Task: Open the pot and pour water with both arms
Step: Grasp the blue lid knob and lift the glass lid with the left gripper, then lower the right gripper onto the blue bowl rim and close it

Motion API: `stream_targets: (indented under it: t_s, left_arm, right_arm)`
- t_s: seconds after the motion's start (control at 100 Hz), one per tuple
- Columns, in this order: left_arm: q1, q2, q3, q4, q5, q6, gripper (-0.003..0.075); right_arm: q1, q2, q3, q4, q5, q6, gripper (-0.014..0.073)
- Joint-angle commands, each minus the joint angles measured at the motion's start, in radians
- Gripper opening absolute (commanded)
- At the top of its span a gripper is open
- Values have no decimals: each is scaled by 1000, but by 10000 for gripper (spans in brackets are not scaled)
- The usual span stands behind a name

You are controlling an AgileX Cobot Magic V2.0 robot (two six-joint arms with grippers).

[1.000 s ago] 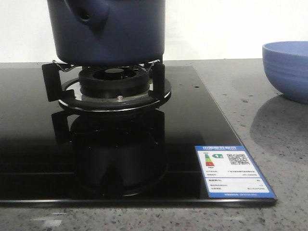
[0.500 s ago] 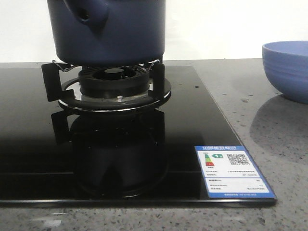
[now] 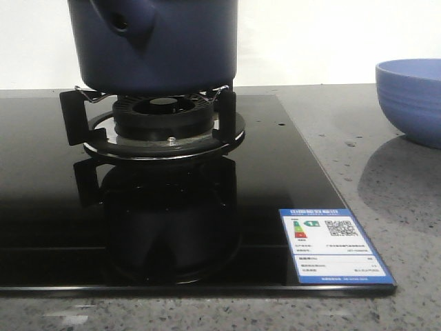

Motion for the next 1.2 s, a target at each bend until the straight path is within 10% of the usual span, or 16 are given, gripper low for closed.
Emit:
stream_targets:
  t_s: [0.0,0.35,1.19]
  left_arm:
    - [-7,-32,-26,-29,29,-1,468]
    - [-7,-12,-26,-22,27,-1,541]
    - [41,-58,-63,-33,33,-12,396]
  right_arm:
    - [5,8,-37,0,-60,-10,440]
    - [5,8,-37,0,-55,-10,440]
    - [-3,13,-41,-39,-50,-12,440]
